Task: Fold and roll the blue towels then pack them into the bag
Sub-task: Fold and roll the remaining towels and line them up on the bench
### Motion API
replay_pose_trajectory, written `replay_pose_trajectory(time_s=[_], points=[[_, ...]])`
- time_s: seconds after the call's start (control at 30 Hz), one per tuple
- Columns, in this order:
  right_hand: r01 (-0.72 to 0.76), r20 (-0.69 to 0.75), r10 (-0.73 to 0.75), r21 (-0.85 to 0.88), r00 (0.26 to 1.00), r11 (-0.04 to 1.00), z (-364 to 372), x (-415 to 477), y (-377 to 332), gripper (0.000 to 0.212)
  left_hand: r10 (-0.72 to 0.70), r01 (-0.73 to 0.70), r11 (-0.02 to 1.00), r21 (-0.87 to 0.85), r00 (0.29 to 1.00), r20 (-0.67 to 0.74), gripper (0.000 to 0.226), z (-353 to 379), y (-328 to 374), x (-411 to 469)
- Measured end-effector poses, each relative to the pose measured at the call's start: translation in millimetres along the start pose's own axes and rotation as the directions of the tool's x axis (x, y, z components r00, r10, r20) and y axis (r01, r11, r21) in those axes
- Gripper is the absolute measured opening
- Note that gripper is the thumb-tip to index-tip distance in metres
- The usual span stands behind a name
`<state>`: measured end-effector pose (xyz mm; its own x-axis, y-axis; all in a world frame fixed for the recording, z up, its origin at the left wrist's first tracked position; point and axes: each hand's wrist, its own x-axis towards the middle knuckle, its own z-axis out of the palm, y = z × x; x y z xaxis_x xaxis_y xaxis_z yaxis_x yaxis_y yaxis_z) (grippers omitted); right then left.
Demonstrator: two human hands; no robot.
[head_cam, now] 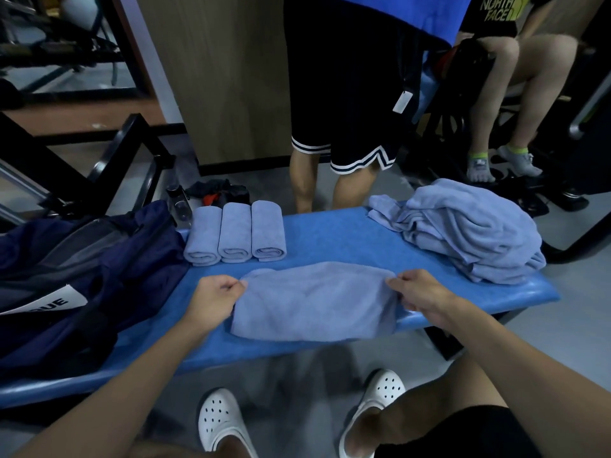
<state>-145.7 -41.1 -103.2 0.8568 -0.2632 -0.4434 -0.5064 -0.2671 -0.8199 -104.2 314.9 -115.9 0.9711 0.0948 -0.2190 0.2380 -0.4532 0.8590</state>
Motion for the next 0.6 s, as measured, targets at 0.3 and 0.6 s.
replay_pose_trajectory(time_s=[0.3,0.6], points=[[0.334,-0.131,-0.307,0.357,0.943,0.872,-36.3,-28.6,-88.0,0.024,0.252,-0.282,0.937,-0.204,0.954,-0.162,0.020,-53.3,106.3,-15.6],[0.567,-0.091,-0.567,0.286,0.819,0.773,-64.2,-78.1,-146.0,0.016,0.406,-0.483,0.850,-0.213,0.856,-0.321,0.020,-96.4,169.0,-46.5]])
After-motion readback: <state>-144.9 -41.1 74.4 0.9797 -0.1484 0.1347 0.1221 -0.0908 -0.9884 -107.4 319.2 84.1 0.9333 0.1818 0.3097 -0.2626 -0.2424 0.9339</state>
